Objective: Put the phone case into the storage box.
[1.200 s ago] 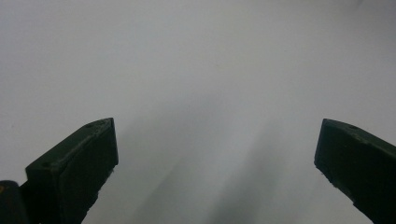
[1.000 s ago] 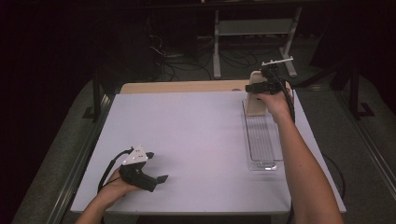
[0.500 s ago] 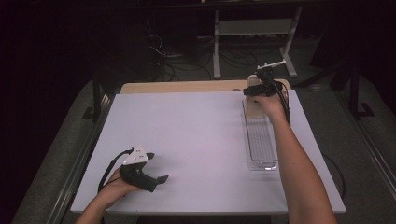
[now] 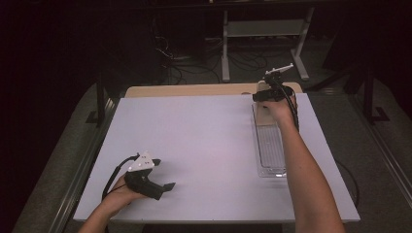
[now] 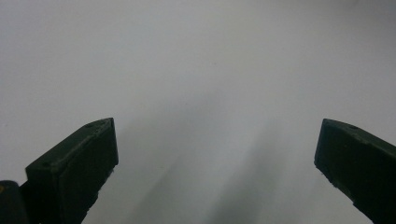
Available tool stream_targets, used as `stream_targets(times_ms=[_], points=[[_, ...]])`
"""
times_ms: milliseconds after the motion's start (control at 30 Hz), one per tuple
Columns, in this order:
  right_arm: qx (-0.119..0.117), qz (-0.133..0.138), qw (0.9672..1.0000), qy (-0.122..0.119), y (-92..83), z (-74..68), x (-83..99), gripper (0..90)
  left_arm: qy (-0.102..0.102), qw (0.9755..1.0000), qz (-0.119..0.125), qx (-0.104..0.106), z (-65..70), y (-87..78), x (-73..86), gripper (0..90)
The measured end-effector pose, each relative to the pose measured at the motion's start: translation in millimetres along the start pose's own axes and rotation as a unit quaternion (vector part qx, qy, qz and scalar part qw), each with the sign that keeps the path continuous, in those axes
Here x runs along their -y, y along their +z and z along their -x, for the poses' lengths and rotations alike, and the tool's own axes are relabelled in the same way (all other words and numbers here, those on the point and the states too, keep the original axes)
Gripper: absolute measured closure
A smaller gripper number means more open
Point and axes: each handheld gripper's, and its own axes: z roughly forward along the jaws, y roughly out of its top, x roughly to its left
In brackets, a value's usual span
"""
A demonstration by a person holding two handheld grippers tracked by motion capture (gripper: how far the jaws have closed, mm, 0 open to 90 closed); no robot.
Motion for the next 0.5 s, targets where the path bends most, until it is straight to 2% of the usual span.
stream_targets(times_ms=[167,233,500], points=[[0.002,-0.005,1.0,0.004,4.0,1.7,0.2,10.2,0.005,1.0,-0.003,0.0,-0.3,-0.1,-0.3,0.0],[0.006,-0.005,1.0,0.005,5.5,2.0,0.1,10.1,0.0,1.0,-0.002,0.0,0.1,0.1,0.0,0.0],[0.01,-0.001,0.9999,0.005,9.6,2.9,-0.5,9.5,0.001,1.0,-0.001,-0.002,-0.4,-0.1,0.0,0.0]])
